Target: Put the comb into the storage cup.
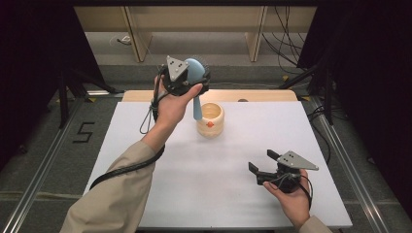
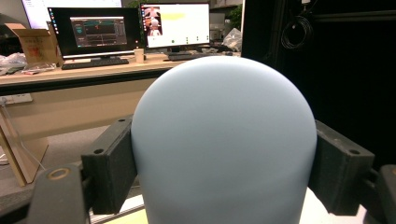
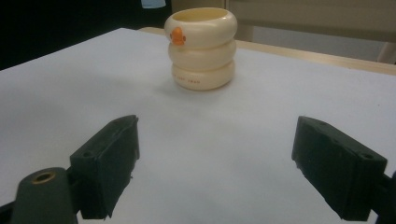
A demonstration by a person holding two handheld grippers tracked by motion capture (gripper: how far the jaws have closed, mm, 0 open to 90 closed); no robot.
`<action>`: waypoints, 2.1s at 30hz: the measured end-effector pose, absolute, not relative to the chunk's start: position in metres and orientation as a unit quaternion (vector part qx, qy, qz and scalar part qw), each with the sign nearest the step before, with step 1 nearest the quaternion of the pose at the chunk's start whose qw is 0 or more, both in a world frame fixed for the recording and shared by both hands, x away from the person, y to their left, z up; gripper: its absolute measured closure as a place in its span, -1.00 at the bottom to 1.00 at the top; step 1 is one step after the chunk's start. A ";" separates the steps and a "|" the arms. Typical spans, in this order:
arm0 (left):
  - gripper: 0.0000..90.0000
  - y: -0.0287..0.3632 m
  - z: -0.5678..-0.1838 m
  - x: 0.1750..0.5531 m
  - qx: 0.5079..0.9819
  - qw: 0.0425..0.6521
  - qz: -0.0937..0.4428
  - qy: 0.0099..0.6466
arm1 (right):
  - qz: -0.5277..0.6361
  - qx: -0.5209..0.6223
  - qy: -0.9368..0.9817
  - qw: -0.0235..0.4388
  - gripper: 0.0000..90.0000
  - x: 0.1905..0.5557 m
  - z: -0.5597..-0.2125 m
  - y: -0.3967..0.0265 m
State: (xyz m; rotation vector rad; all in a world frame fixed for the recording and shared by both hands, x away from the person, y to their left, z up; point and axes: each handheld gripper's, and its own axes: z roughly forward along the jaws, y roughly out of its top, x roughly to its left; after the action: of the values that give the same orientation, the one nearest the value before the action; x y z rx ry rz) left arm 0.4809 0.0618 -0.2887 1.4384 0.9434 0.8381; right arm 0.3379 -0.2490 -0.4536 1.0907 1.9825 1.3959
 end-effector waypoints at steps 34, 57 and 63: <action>-0.56 0.052 -0.283 0.492 0.614 0.579 0.361 0.396 | 0.510 0.400 0.724 0.236 -0.64 0.338 -0.454 -0.249; -0.56 0.039 -0.283 0.496 0.618 0.587 0.359 0.380 | 0.510 0.398 0.725 0.235 -0.64 0.338 -0.455 -0.249; -0.56 0.038 -0.283 0.499 0.619 0.585 0.367 0.374 | 0.510 0.398 0.726 0.235 -0.64 0.338 -0.455 -0.248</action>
State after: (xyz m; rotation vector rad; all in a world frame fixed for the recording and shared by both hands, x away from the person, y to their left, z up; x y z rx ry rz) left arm 0.4987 0.0379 -0.2834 1.4435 0.8715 0.8569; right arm 0.3381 -0.2483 -0.4547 1.0906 1.9910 1.3983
